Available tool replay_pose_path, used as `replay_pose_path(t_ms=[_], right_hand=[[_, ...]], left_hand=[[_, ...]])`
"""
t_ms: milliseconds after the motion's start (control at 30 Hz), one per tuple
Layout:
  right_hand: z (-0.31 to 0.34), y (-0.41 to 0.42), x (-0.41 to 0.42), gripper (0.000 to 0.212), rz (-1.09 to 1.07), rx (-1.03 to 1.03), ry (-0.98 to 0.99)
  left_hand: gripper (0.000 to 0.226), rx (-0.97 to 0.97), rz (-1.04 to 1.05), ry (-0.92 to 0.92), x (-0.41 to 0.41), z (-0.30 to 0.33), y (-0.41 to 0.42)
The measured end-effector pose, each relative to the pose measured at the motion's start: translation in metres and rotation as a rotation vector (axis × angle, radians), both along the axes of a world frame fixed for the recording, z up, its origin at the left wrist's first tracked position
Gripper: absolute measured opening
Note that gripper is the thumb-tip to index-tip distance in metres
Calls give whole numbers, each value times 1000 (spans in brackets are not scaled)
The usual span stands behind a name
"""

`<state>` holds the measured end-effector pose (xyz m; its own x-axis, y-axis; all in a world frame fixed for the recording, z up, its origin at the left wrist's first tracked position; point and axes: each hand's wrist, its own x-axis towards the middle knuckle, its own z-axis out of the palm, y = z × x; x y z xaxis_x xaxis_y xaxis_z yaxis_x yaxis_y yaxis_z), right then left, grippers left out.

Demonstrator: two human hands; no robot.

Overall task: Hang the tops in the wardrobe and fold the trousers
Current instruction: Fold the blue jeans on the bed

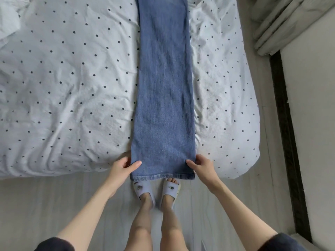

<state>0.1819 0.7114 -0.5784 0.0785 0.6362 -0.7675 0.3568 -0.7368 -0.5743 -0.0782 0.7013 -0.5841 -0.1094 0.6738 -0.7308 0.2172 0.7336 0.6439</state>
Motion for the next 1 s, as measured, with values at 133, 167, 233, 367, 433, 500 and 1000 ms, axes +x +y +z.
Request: replay_pose_path(t_ms=[133, 167, 233, 367, 433, 500, 1000], right_hand=[[6, -16, 1, 25, -43, -84, -50], [9, -17, 0, 30, -76, -120, -44], [17, -17, -1, 26, -160, -207, 9], [45, -9, 2, 18, -175, -301, 52], [61, -4, 5, 21, -157, -296, 22], [79, 3, 4, 24, -166, -285, 5], [168, 150, -3, 10, -376, -261, 104]], left_hand=[[12, -64, 0, -58, -4, 13, -3], [13, -114, -11, -86, -5, 18, -3], [12, -236, -5, -173, -8, 27, -5], [10, -347, 73, -270, -15, 47, -1], [7, -365, 64, -263, -16, 63, 4], [7, -390, 44, -269, -16, 77, 12], [20, -253, 383, -459, -4, 143, 161]])
